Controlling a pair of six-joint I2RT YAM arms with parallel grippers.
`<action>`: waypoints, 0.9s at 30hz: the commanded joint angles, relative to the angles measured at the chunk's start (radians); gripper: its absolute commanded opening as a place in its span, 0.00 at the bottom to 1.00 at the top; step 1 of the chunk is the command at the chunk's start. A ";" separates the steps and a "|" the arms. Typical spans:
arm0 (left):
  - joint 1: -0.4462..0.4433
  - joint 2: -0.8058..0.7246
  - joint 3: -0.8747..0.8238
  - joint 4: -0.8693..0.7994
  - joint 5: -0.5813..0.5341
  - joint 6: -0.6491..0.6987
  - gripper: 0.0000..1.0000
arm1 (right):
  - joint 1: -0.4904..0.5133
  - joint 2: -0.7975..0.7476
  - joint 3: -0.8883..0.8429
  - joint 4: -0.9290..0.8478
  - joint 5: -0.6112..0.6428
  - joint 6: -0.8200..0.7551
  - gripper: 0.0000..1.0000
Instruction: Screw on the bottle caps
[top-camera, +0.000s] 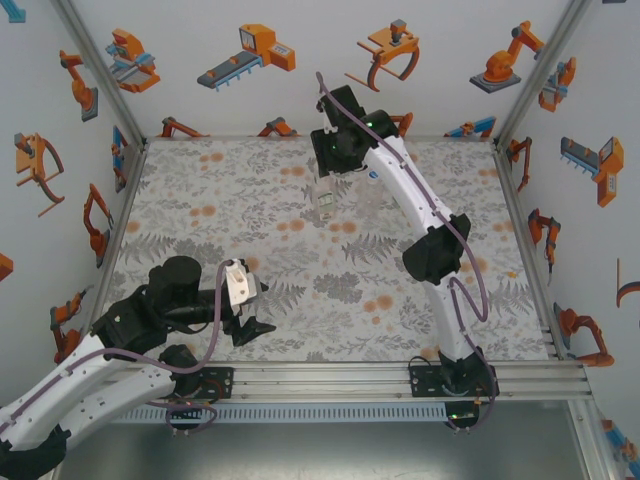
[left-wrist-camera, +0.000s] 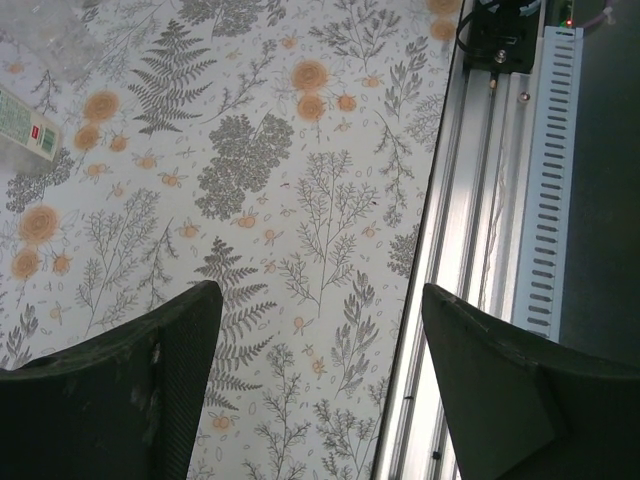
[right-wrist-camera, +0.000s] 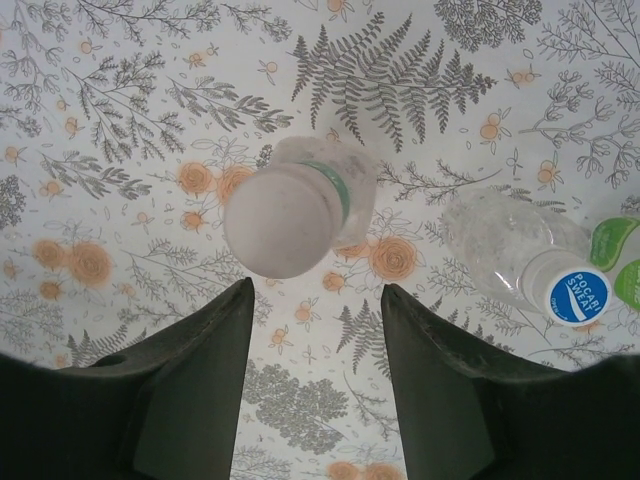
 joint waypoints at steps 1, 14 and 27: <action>-0.004 -0.008 -0.011 -0.005 -0.003 -0.013 0.75 | -0.004 -0.057 0.038 -0.009 0.021 -0.018 0.53; -0.004 0.047 -0.036 0.075 -0.222 -0.059 0.97 | -0.014 -0.230 -0.081 -0.051 0.119 -0.047 0.77; 0.041 0.118 -0.118 0.269 -0.763 -0.142 0.97 | -0.120 -0.663 -0.718 0.153 0.214 -0.076 0.99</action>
